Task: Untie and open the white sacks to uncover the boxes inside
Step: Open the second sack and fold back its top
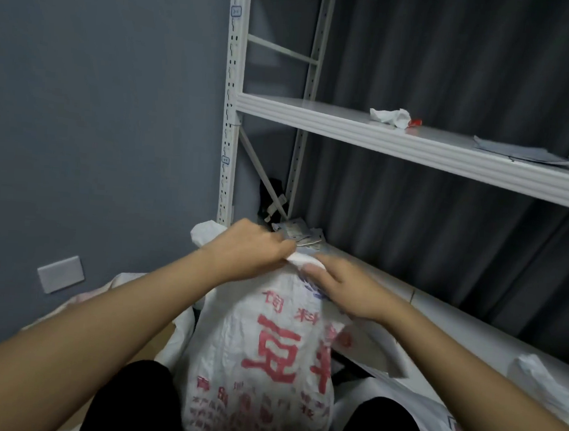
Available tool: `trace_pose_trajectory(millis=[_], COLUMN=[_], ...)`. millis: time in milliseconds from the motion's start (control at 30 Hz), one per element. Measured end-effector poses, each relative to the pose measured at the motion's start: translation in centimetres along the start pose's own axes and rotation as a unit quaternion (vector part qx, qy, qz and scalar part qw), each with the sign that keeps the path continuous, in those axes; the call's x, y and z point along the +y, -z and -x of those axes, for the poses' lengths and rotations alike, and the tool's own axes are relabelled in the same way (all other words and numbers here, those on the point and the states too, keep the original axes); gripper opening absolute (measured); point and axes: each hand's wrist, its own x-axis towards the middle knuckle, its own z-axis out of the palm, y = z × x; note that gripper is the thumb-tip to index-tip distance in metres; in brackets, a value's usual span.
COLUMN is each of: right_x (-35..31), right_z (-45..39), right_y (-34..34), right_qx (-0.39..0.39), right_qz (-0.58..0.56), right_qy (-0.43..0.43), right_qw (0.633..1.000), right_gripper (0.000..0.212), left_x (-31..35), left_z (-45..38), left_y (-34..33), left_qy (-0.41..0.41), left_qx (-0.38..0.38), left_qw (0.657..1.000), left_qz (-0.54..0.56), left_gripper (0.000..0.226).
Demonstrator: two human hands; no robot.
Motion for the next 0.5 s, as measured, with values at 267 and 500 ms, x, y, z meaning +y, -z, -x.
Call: trace_pose_trajectory(millis=[267,500], right_x=[0.5,1.2], right_z=[1.1,0.9], right_y=[-1.4,-1.3], right_qx=[0.068,0.166], right_qz=[0.188,0.245], right_qy=[0.048,0.186], right_qw=[0.979,0.937], right_gripper=[0.058,0.027], left_x=[0.0,-0.5], left_z=[-0.1,0.6], left_y=[-0.3,0.1], left_qy=[0.111,0.165], left_qx=[-0.240,-0.236], left_qw=[0.945,0.901], left_qz=[0.192,0.323], left_gripper=[0.054,0.047])
